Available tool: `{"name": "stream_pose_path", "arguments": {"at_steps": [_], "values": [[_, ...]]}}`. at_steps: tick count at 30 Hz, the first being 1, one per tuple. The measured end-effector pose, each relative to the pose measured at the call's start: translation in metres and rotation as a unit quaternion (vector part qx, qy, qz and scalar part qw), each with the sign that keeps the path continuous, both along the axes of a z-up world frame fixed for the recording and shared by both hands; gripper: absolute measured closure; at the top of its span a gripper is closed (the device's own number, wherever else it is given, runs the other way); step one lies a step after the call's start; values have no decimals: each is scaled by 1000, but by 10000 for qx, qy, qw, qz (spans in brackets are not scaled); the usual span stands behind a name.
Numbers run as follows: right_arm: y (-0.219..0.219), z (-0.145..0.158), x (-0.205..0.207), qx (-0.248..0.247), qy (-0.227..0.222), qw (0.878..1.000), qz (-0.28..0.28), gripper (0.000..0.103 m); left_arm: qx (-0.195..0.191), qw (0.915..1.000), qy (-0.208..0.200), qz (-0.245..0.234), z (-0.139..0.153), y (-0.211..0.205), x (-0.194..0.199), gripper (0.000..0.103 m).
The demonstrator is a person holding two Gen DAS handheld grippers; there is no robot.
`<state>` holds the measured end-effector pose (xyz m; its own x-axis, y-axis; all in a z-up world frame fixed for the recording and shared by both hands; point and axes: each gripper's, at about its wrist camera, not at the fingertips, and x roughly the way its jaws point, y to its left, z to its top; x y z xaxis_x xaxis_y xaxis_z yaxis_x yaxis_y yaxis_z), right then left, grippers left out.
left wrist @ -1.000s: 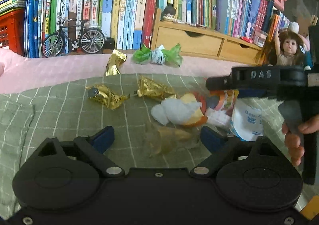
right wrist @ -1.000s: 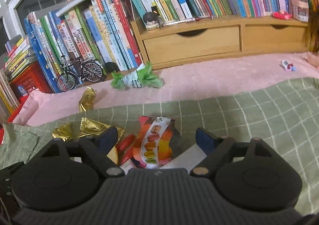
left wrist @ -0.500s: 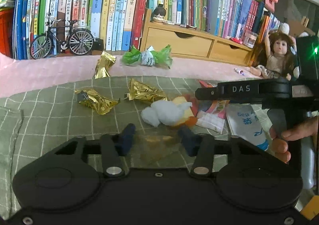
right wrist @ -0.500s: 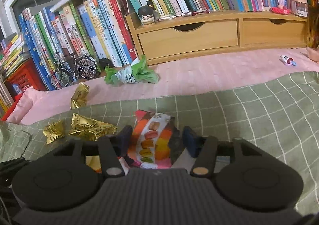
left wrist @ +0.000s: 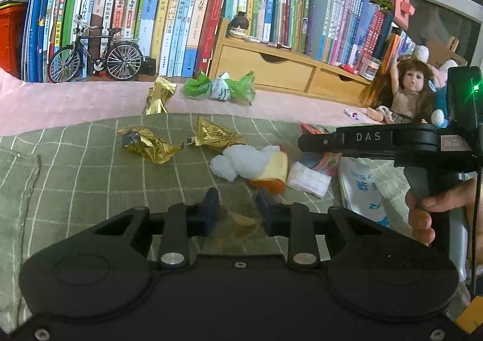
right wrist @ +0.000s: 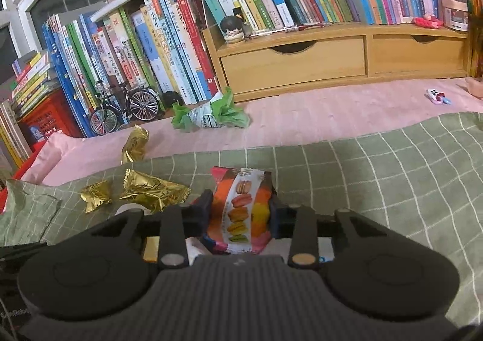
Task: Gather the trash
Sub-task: 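Carry the clear piece and macaron bag off the bed down toward the bin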
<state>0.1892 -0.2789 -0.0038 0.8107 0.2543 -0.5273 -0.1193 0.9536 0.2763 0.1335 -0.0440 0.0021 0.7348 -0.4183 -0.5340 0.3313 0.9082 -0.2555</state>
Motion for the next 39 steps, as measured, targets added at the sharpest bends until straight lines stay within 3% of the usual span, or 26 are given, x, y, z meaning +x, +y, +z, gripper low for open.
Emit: {"name": "stream_pose_path", "arguments": {"at_steps": [11,24,39], "values": [[0,21,-39,-45,-237,9996,167,62,-65,9995,-294,1,26,14,-51,76],[23,44,-110,-77,-562,9947,861,62,-135,9979,-627,-44,55,31,-124,76],[28,54,-201,282,-778,9899,1153,62,-170,9973,-709,54,57,56,-210,76]]}}
